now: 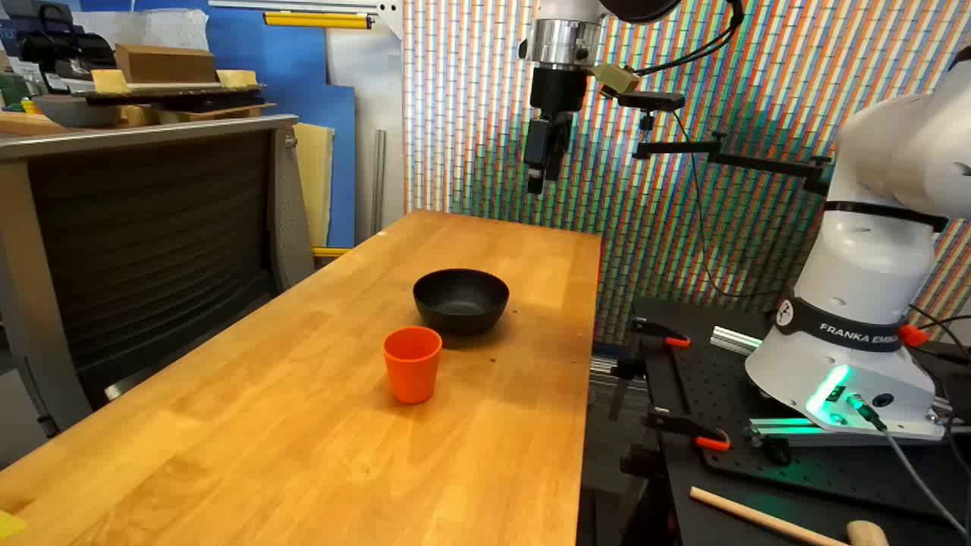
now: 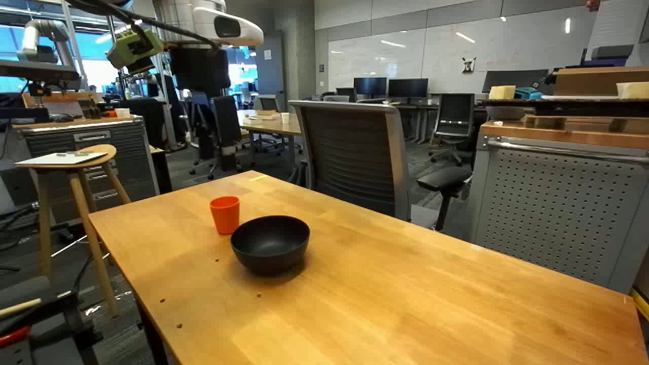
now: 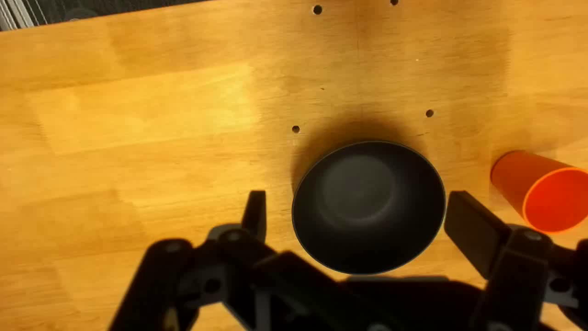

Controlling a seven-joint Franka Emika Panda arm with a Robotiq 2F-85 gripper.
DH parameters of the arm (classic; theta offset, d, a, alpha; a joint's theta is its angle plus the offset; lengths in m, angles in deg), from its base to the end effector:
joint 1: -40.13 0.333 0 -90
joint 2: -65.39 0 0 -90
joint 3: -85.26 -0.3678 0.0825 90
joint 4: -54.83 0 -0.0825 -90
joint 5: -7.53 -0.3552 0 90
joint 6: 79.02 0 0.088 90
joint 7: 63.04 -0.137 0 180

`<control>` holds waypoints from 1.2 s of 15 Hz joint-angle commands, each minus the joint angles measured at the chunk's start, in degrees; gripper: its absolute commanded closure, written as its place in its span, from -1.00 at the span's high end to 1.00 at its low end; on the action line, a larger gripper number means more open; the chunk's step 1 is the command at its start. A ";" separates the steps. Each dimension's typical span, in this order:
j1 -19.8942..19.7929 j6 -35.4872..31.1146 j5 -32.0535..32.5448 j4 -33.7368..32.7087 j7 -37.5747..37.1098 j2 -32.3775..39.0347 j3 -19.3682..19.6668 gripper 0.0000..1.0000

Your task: Put the cup into the bowl.

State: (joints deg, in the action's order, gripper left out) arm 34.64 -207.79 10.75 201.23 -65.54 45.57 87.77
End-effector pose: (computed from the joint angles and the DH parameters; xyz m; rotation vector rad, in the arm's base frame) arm 0.3764 -0.0563 0.4279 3.1013 -0.2277 0.0571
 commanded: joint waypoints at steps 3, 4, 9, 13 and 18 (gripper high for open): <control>0.21 0.09 0.08 -0.54 -0.05 -0.06 0.21 1.00; 0.21 0.09 0.08 -0.55 -0.05 -0.06 0.21 1.00; 5.38 -6.43 -2.83 -4.92 -4.23 9.86 -4.95 1.00; 10.10 -10.10 -2.39 -11.74 -6.24 20.20 -9.64 1.00; 13.63 -12.35 3.72 -20.27 -10.24 33.46 -10.18 1.00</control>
State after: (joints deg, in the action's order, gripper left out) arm 47.06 -219.30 11.01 187.08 -73.67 71.00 76.81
